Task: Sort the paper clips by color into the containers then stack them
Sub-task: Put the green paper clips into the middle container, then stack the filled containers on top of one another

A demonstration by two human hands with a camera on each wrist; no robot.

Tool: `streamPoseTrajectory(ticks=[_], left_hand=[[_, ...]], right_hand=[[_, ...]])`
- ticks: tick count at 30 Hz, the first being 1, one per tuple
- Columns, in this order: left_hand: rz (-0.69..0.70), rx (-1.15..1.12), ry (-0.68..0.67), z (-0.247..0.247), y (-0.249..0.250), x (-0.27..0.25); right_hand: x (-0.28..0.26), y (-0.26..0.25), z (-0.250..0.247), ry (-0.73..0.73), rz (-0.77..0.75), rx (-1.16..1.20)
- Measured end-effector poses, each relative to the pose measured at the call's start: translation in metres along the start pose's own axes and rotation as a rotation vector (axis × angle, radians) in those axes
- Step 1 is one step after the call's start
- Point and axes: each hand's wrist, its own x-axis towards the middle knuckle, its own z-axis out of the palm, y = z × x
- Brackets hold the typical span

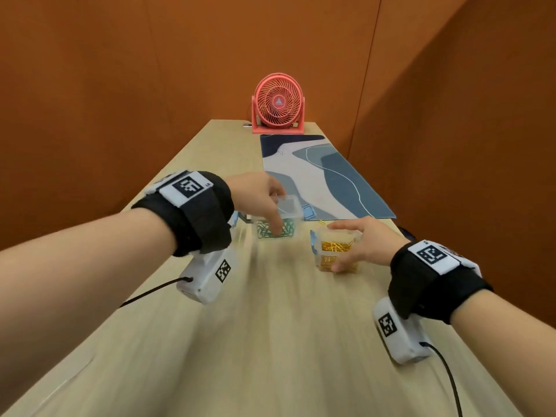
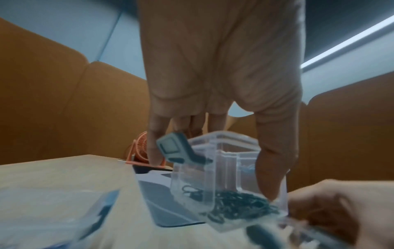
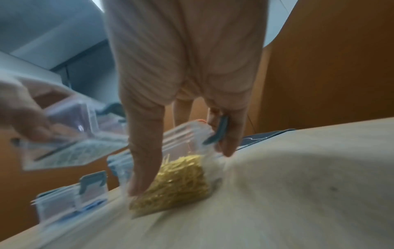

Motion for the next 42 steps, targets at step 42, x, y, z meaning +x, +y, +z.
streamPoseTrajectory(ticks=[42], left_hand=[[0.027, 0.117, -0.185, 0.028, 0.027, -0.039]], right_hand=[[-0.04, -0.049, 0.03, -0.182, 0.088, 0.457]])
